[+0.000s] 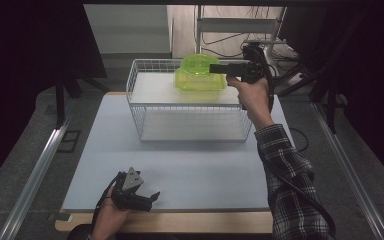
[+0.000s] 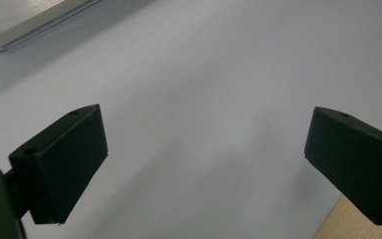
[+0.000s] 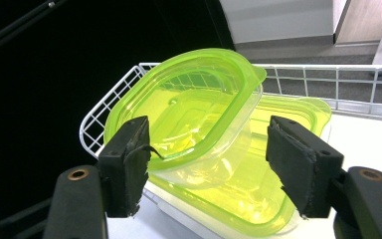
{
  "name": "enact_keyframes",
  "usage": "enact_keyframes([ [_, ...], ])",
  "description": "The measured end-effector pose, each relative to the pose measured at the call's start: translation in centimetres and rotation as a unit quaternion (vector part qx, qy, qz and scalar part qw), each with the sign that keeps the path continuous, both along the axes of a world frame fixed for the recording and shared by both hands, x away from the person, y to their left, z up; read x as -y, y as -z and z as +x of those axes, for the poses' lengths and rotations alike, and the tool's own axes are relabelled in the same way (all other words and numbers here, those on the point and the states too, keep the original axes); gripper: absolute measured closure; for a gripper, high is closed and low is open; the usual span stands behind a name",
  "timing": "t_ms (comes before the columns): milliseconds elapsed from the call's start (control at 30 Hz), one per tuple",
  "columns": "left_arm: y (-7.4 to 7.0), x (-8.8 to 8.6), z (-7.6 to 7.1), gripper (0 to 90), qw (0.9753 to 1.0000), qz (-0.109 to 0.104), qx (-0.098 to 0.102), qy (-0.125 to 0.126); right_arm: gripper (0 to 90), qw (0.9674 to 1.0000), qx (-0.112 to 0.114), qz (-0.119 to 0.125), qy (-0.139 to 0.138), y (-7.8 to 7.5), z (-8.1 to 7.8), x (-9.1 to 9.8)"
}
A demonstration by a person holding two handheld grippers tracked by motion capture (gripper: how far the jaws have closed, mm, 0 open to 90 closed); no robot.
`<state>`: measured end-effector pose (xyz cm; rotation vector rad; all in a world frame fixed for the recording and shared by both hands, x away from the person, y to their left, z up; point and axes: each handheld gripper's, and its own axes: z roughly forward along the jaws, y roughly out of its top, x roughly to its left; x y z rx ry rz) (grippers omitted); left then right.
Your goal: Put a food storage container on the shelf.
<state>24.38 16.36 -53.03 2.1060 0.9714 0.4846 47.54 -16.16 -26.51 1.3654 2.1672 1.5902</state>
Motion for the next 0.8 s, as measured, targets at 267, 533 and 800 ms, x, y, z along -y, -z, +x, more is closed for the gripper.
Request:
enact_keyframes([
  [267,0.0,0.0,0.0,3.1,1.0000,-0.002,-0.004,0.001,26.6,0.9990,0.027,-0.027,-0.023,0.3,-1.0,0.2],
  [533,0.0,0.0,0.0,3.2,0.9999,-0.005,-0.010,0.000,21.2,0.9973,0.041,-0.046,-0.041,0.9,-2.0,0.5],
  [800,0.0,0.0,0.0,3.2,0.9999,-0.004,-0.011,0.000,15.8,0.9950,0.048,-0.063,-0.061,1.8,-2.8,0.5],
])
